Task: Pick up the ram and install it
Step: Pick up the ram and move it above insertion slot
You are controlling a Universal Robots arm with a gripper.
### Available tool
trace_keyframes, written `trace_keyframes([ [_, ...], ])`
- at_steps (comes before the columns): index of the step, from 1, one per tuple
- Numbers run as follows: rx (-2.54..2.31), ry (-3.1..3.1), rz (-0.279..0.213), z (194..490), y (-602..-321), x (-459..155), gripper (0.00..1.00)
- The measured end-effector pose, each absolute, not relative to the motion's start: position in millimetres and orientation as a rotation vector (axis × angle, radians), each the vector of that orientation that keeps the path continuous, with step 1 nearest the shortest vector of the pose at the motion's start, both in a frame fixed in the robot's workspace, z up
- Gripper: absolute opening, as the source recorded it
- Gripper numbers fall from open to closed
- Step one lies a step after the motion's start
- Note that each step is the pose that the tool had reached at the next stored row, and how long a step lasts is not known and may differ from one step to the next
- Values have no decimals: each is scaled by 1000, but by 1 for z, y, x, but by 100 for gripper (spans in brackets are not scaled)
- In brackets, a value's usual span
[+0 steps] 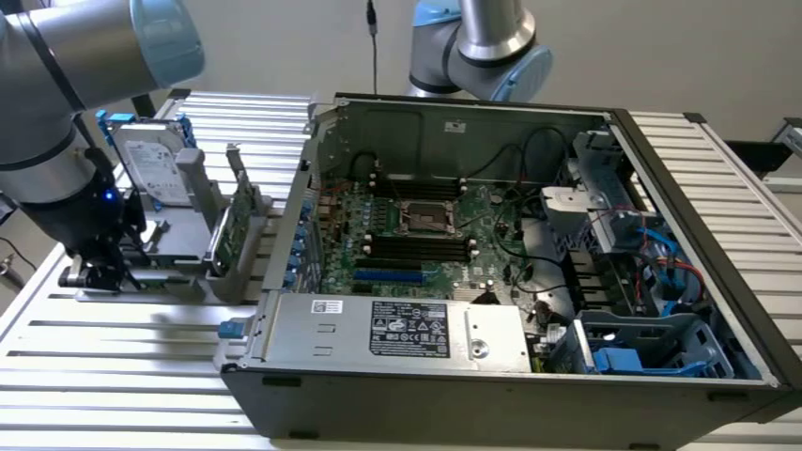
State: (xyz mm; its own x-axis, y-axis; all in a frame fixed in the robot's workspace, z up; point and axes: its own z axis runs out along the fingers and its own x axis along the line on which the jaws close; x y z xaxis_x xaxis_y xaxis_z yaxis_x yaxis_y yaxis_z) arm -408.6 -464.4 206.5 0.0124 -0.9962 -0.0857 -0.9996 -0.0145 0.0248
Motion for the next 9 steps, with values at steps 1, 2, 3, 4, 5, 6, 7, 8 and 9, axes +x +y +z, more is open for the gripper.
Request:
trace_keyframes([
  [1, -2205, 2173, 124, 206, -465, -409, 42],
  [2, -2205, 2171, 126, 205, -465, -409, 42],
  [3, -2205, 2170, 128, 204, -466, -409, 42],
  [4, -2206, 2168, 130, 203, -467, -409, 42],
  [5, -2206, 2166, 132, 202, -467, -409, 42],
  [6, -2207, 2165, 134, 201, -468, -409, 42],
  [7, -2208, 2163, 137, 201, -468, -409, 42],
  [8, -2209, 2161, 139, 200, -469, -409, 42],
  [9, -2210, 2159, 142, 200, -469, -409, 42],
])
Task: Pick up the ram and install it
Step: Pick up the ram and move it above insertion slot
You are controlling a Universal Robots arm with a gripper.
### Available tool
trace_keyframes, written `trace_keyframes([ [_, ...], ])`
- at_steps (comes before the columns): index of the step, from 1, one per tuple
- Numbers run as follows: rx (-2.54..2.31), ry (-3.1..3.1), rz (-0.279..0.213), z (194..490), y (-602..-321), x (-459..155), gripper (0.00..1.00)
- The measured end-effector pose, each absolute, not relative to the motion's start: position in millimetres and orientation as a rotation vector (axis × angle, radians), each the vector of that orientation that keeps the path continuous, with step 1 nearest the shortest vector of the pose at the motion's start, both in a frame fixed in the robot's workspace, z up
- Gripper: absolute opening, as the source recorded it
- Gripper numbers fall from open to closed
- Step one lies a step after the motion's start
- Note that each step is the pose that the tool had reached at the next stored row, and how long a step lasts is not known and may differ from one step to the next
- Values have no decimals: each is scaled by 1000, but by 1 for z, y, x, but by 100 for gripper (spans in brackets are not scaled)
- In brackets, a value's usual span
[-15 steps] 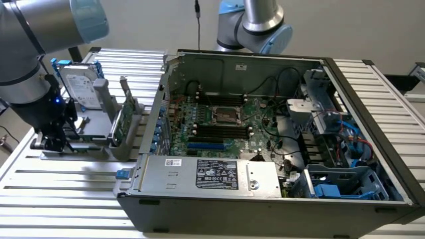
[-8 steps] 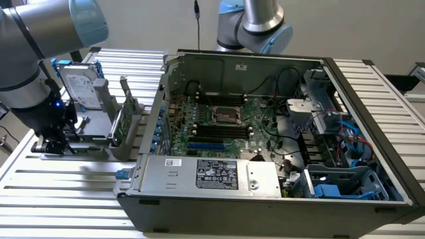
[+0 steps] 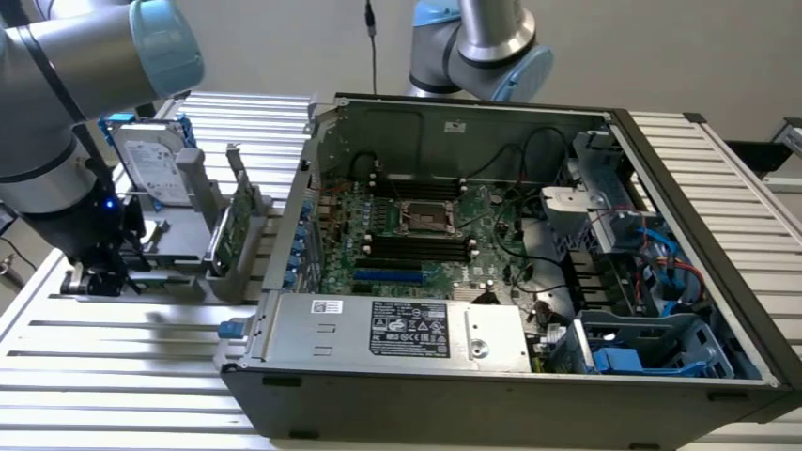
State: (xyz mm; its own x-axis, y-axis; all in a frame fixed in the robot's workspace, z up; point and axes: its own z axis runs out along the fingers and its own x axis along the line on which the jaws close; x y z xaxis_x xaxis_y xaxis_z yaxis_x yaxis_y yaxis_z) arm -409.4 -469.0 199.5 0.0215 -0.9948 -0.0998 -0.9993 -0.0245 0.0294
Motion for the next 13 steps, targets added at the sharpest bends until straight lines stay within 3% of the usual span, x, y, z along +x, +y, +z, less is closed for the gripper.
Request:
trace_keyframes([
  [10, -2213, 2141, 194, 195, -471, -409, 42],
  [12, -2218, 2143, 204, 195, -471, -410, 33],
  [13, -2219, 2144, 206, 195, -471, -409, 33],
])
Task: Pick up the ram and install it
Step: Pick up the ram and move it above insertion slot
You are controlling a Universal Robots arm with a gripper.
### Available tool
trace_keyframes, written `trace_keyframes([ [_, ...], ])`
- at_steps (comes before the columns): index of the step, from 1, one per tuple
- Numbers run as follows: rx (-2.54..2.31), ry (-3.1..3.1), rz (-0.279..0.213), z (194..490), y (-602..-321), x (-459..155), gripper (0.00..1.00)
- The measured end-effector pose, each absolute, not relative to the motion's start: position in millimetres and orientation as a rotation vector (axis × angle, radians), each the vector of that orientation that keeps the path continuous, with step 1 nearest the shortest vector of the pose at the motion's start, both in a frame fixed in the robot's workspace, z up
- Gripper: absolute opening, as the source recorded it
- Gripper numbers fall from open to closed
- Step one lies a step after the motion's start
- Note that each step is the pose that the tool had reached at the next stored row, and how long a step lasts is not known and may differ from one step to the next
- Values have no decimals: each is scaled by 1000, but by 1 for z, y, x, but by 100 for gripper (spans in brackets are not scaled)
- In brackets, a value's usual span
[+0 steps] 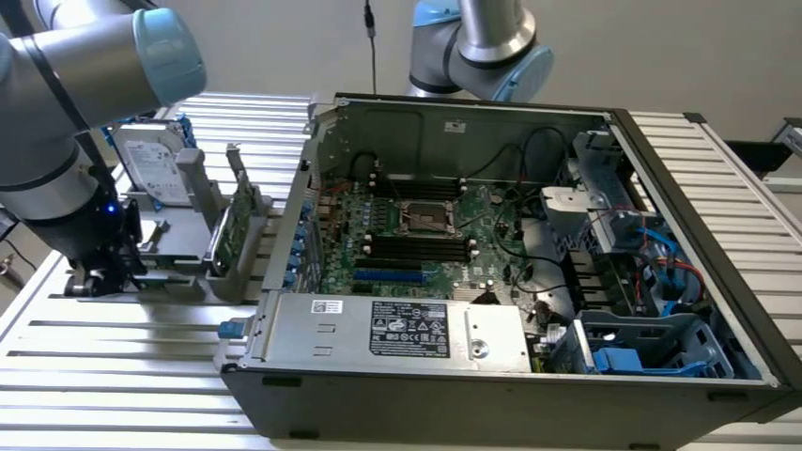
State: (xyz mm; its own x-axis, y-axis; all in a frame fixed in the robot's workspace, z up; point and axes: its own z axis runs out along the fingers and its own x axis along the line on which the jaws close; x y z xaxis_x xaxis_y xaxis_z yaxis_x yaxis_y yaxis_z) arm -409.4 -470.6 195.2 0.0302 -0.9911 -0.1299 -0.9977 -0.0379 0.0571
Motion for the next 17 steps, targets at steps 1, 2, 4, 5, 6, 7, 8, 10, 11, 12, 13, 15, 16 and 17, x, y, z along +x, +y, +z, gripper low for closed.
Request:
trace_keyframes([
  [1, -2220, 2144, 208, 195, -471, -409, 33],
  [2, -2220, 2144, 209, 195, -471, -409, 27],
  [4, -2221, 2145, 212, 195, -471, -408, 27],
  [5, -2222, 2145, 213, 195, -471, -407, 27],
  [6, -2222, 2146, 214, 195, -471, -407, 27],
  [7, -2223, 2146, 214, 195, -471, -406, 27],
  [8, -2223, 2146, 215, 195, -471, -406, 27],
  [10, -2223, 2146, 215, 195, -471, -406, 27],
  [11, -2223, 2146, 215, 195, -471, -406, 27],
  [12, -2223, 2146, 215, 195, -471, -406, 27],
  [13, -2224, 2146, 215, 194, -471, -406, 25],
  [15, -2224, 2146, 215, 194, -471, -406, 17],
  [16, -2224, 2146, 216, 194, -471, -406, 17],
  [17, -2224, 2146, 216, 194, -471, -406, 17],
])
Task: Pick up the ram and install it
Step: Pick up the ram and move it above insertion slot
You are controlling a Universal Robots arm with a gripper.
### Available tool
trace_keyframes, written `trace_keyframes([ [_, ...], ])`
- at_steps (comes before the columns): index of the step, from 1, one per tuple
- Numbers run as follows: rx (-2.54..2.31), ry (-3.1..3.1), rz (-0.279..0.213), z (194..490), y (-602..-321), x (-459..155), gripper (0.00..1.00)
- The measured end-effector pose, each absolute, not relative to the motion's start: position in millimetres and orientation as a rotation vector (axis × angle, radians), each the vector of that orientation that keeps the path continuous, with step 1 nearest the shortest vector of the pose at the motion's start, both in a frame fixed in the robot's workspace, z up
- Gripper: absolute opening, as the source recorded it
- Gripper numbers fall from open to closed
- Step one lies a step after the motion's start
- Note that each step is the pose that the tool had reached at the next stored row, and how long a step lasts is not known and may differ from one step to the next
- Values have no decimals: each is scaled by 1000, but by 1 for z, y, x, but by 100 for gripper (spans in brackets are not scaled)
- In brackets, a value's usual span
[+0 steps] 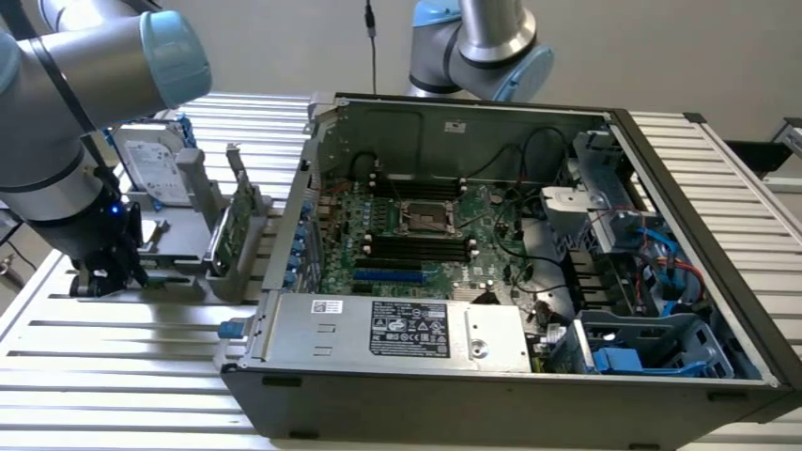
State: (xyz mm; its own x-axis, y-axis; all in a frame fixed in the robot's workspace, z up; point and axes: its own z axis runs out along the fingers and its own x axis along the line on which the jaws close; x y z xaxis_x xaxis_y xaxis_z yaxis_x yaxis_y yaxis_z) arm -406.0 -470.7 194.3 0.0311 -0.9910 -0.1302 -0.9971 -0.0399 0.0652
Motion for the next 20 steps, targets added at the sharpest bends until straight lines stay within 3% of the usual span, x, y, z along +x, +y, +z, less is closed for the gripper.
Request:
trace_keyframes([
  [20, -2226, 2174, 242, 195, -471, -403, 14],
])
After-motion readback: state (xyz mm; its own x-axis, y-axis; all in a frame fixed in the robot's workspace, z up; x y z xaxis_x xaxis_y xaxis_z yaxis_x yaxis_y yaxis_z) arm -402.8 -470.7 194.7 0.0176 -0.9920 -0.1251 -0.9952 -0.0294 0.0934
